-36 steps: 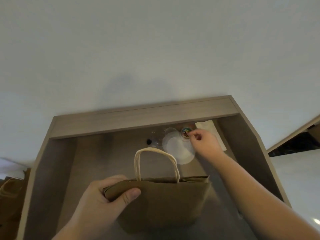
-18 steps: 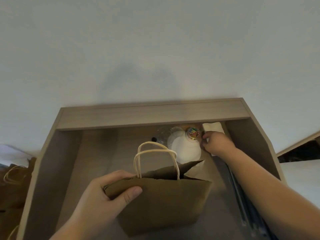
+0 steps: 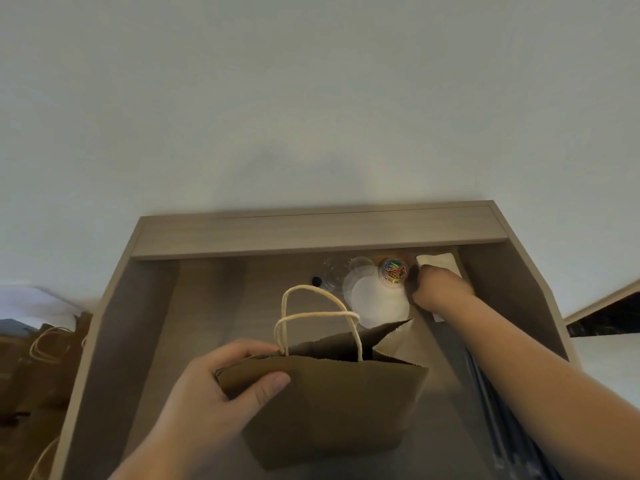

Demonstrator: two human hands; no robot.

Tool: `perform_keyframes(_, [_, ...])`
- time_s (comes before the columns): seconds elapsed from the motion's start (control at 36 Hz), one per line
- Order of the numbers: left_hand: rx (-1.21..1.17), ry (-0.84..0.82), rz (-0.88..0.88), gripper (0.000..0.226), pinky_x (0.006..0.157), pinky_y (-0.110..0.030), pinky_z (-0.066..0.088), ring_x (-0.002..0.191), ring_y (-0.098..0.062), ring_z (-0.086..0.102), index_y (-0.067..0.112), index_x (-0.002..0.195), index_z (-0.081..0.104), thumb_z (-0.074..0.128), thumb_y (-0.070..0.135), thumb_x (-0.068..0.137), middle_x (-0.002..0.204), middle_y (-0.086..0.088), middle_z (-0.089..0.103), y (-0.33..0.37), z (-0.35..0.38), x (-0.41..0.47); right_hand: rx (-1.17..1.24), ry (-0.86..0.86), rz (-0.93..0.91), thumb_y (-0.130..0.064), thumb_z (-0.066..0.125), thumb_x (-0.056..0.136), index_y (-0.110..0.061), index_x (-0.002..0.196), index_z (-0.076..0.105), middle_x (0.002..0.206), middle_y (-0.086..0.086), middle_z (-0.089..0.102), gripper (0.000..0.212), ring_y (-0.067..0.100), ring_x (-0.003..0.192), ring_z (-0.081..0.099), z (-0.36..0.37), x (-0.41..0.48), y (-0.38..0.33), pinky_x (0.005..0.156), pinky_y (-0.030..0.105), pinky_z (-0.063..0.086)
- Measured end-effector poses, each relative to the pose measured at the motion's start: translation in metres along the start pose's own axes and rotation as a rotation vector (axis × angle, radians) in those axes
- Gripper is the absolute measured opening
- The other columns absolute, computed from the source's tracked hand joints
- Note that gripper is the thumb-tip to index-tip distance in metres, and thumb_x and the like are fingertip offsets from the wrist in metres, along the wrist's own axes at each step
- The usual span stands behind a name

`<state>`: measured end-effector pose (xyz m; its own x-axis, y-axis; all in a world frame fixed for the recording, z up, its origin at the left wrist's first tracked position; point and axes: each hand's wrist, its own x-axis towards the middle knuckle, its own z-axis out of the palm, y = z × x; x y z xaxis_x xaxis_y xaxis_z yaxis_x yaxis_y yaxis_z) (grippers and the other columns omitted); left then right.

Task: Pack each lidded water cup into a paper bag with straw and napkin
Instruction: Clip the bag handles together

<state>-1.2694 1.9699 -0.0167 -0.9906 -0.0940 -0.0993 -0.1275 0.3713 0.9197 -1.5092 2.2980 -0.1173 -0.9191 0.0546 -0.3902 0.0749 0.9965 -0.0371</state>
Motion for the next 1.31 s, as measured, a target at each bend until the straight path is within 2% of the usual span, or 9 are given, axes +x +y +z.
perform_keyframes(0.31, [0.038, 0.059, 0.013, 0.03, 0.071, -0.011, 0.052, 0.088, -0.003, 0.072, 0.045, 0.098, 0.078, 0.085, 0.042, 0.069, 0.091, 0.013, 0.08, 0.006, 0.006, -0.012, -0.107, 0.032, 0.023, -0.018, 0.059, 0.099, -0.02, 0.128, 0.068, 0.118, 0.006, 0.07, 0.03, 0.027, 0.108, 0.071, 0.01, -0.021, -0.006, 0.086, 0.037, 0.061])
perform_keyframes(0.53, [0.244, 0.15, 0.041, 0.058, 0.081, -0.016, 0.05, 0.11, 0.012, 0.061, 0.061, 0.117, 0.062, 0.076, 0.07, 0.062, 0.115, 0.032, 0.066, 0.013, 0.001, -0.023, -0.119, 0.033, -0.001, -0.017, 0.06, 0.099, -0.022, 0.132, 0.067, 0.126, 0.005, 0.07, 0.034, 0.027, 0.115, 0.07, 0.012, -0.021, -0.011, 0.084, 0.036, 0.057])
perform_keyframes(0.75, [0.378, 0.342, 0.226, 0.064, 0.088, -0.016, 0.046, 0.121, 0.003, 0.054, 0.049, 0.138, 0.053, 0.077, 0.058, 0.08, 0.125, 0.033, 0.054, 0.029, 0.001, -0.04, -0.02, -0.02, -0.123, -0.024, 0.057, 0.096, -0.017, 0.125, 0.067, 0.097, 0.005, 0.065, 0.031, 0.026, 0.089, 0.066, 0.0, -0.029, 0.0, 0.073, 0.035, 0.056])
perform_keyframes(0.83, [0.384, 0.515, 0.355, 0.046, 0.08, -0.012, 0.05, 0.103, -0.006, 0.061, 0.034, 0.13, 0.061, 0.074, 0.049, 0.088, 0.112, 0.025, 0.058, 0.042, 0.0, -0.049, 0.242, -0.008, -0.135, -0.027, 0.062, 0.097, -0.014, 0.101, 0.071, 0.086, 0.008, 0.073, 0.016, 0.026, 0.076, 0.072, -0.018, -0.058, 0.004, 0.069, 0.041, 0.063])
perform_keyframes(0.89, [0.354, 0.555, 0.454, 0.025, 0.067, -0.015, 0.053, 0.085, -0.008, 0.064, 0.03, 0.113, 0.067, 0.069, 0.04, 0.091, 0.097, 0.025, 0.06, 0.054, 0.001, -0.057, 0.499, 0.021, -0.17, -0.03, 0.069, 0.099, -0.019, 0.093, 0.067, 0.078, 0.005, 0.073, 0.012, 0.017, 0.061, 0.071, -0.033, -0.092, 0.01, 0.058, 0.032, 0.062])
perform_keyframes(0.97, [0.258, 0.397, 0.448, 0.01, 0.055, -0.021, 0.055, 0.071, -0.008, 0.07, 0.036, 0.098, 0.074, 0.065, 0.039, 0.094, 0.085, 0.018, 0.072, 0.069, 0.002, -0.068, 0.744, 0.057, -0.362, -0.038, 0.069, 0.094, -0.034, 0.089, 0.067, 0.066, 0.002, 0.071, 0.007, 0.014, 0.048, 0.067, -0.061, -0.159, 0.015, 0.049, 0.019, 0.055])
perform_keyframes(1.06, [0.044, 0.087, 0.212, 0.019, 0.05, -0.036, 0.059, 0.059, -0.018, 0.071, 0.038, 0.101, 0.078, 0.067, 0.051, 0.093, 0.08, 0.004, 0.075, 0.085, 0.009, -0.071, 0.9, 0.176, -0.557, -0.036, 0.068, 0.093, -0.042, 0.09, 0.067, 0.063, 0.0, 0.068, 0.007, 0.011, 0.047, 0.062, -0.081, -0.22, 0.008, 0.049, 0.018, 0.054])
perform_keyframes(1.14, [-0.067, -0.158, 0.058, 0.022, 0.053, -0.022, 0.056, 0.06, -0.017, 0.074, 0.045, 0.105, 0.075, 0.065, 0.056, 0.09, 0.089, 0.002, 0.079, 0.094, 0.021, -0.064, 0.983, 0.274, -0.765, -0.031, 0.071, 0.094, -0.037, 0.093, 0.068, 0.064, -0.003, 0.063, 0.006, 0.006, 0.049, 0.056, -0.085, -0.265, -0.009, 0.048, 0.012, 0.045])
perform_keyframes(1.31, [-0.317, -0.229, -0.037, 0.018, 0.039, -0.014, 0.044, 0.045, -0.006, 0.064, 0.034, 0.093, 0.081, 0.07, 0.045, 0.085, 0.071, 0.001, 0.077, 0.103, 0.044, -0.059, 1.15, 0.08, -0.864, -0.025, 0.075, 0.095, -0.03, 0.096, 0.071, 0.067, 0.01, 0.06, 0.006, 0.016, 0.053, 0.054, -0.062, -0.292, -0.035, 0.051, 0.025, 0.045])
